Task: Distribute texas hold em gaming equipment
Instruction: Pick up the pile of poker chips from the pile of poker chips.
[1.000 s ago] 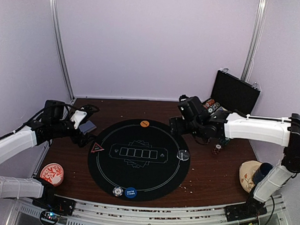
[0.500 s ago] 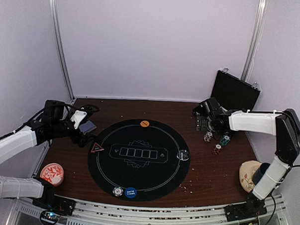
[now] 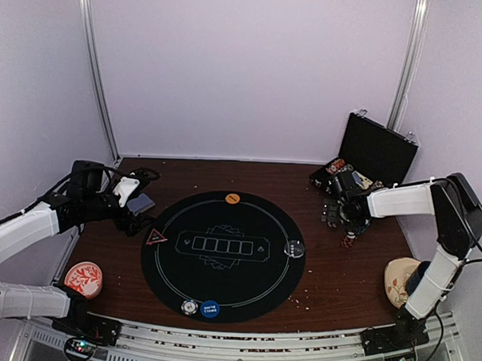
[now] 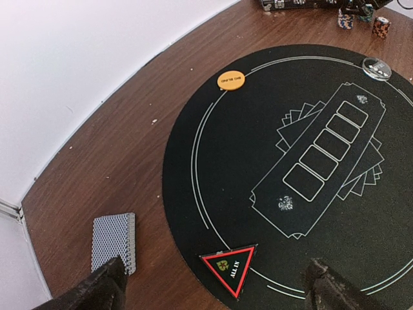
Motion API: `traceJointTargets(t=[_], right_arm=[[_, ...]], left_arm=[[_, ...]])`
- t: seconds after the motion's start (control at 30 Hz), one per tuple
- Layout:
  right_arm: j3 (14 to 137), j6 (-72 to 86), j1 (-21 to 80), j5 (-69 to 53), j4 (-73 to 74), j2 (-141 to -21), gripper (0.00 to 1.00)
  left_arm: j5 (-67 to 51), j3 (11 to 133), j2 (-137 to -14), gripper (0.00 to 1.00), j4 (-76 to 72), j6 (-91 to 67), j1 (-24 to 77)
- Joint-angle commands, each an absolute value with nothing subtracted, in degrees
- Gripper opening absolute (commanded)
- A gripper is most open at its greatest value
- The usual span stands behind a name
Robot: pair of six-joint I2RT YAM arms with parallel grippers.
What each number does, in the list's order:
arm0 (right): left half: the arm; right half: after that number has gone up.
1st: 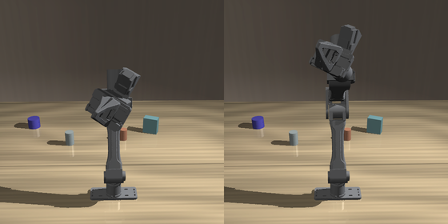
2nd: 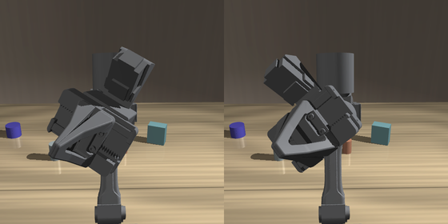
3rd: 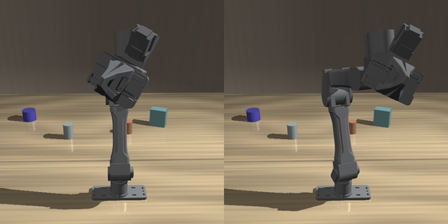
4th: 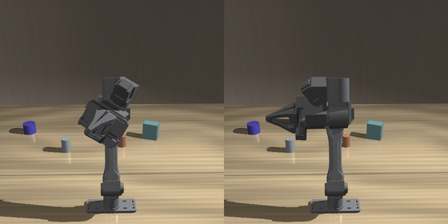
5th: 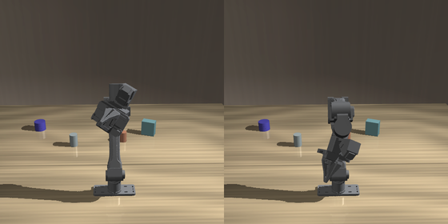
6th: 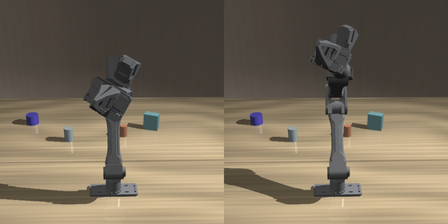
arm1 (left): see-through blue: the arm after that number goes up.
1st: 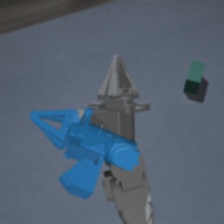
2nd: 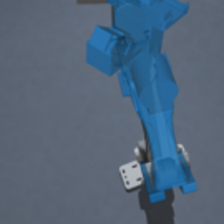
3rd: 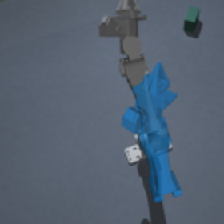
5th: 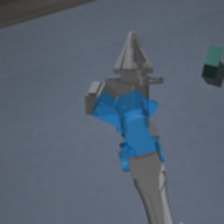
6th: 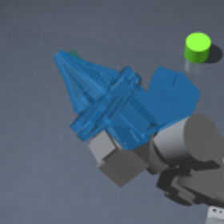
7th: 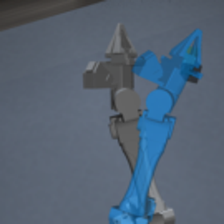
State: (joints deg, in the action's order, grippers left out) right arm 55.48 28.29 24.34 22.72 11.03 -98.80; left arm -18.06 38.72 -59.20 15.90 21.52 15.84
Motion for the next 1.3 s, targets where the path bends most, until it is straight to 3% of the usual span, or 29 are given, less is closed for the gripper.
traceJointTargets(t=[0.0,0.37,1.27], right_arm=[[55.2,28.9,24.0,21.1,8.3,-99.3,0.89],[56.3,28.3,23.5,20.1,7.1,-102.3,0.85],[57.2,27.4,22.7,20.4,4.8,-104.1,0.61]], left_arm=[[-18.7,38.1,-58.7,0.98,13.3,22.1,15.6],[-18.7,38.1,-59.6,0.98,13.1,22.1,15.6],[-19.0,38.1,-60.3,0.98,12.8,22.2,15.6]])
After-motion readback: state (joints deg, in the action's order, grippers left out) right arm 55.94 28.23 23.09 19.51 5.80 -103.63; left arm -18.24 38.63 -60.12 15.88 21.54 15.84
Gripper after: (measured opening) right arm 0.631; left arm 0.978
